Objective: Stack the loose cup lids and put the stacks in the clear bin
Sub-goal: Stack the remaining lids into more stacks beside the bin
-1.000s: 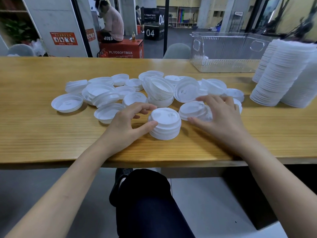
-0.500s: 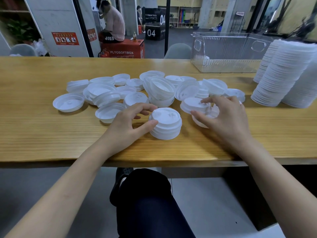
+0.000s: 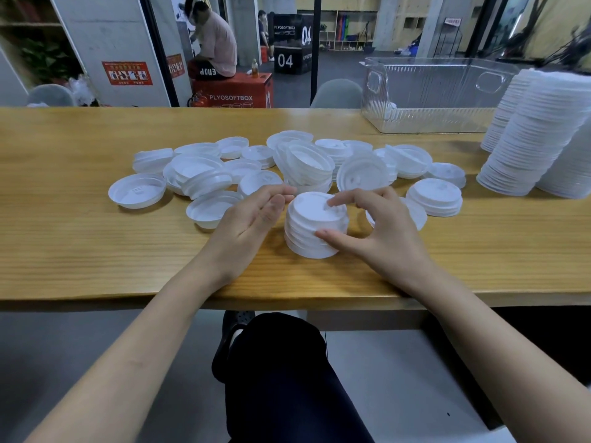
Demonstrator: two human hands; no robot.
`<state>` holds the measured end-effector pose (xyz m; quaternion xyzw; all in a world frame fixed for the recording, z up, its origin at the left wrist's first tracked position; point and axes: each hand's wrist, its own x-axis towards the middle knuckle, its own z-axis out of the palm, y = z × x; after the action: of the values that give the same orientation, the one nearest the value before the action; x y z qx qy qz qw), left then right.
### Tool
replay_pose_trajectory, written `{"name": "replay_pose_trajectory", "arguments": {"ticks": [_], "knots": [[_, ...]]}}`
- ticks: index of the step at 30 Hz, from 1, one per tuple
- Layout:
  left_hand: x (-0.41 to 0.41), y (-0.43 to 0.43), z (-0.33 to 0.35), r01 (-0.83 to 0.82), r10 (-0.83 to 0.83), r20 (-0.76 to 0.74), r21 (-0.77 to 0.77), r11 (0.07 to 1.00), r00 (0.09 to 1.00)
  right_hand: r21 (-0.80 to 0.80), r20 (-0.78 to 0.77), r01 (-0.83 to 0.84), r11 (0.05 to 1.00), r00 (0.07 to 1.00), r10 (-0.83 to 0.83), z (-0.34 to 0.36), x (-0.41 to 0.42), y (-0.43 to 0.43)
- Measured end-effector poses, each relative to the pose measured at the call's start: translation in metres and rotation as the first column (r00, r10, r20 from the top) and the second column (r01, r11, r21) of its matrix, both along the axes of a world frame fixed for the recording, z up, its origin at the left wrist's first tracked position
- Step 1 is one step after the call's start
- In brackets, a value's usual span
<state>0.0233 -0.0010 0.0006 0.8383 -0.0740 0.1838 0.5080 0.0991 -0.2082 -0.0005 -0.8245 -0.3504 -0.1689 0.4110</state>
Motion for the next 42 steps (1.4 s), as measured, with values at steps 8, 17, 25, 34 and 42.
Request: {"name": "replay_pose_trajectory", "arguments": {"ticks": [8,17,25,34,42], "knots": [[0.002,0.003,-0.003,0.002,-0.002,0.0,0.04,0.999,1.0,-0.023,0.002,-0.025,0.999,1.0,0.025,-0.001,-0.002,-0.001],[0.002,0.002,-0.002,0.004,-0.004,0.011,0.05,0.999,1.0,-0.03,0.061,-0.013,0.999,0.998,0.015,0.002,-0.002,-0.005],[0.0,-0.001,-0.005,-0.034,-0.029,0.174,0.35,0.936,0.984,-0.223,0.227,0.193,0.956,0.964,-0.142,0.011,0.018,-0.055],[0.002,-0.002,-0.009,-0.064,-0.03,0.193,0.465,0.883,0.981,-0.36,0.345,0.289,0.887,0.925,-0.161,0.005,0.018,-0.063],[0.001,-0.002,-0.009,-0.057,-0.033,0.185,0.458,0.887,0.982,0.338,-0.437,0.103,0.935,0.898,0.059,0.023,0.016,-0.055]]}}
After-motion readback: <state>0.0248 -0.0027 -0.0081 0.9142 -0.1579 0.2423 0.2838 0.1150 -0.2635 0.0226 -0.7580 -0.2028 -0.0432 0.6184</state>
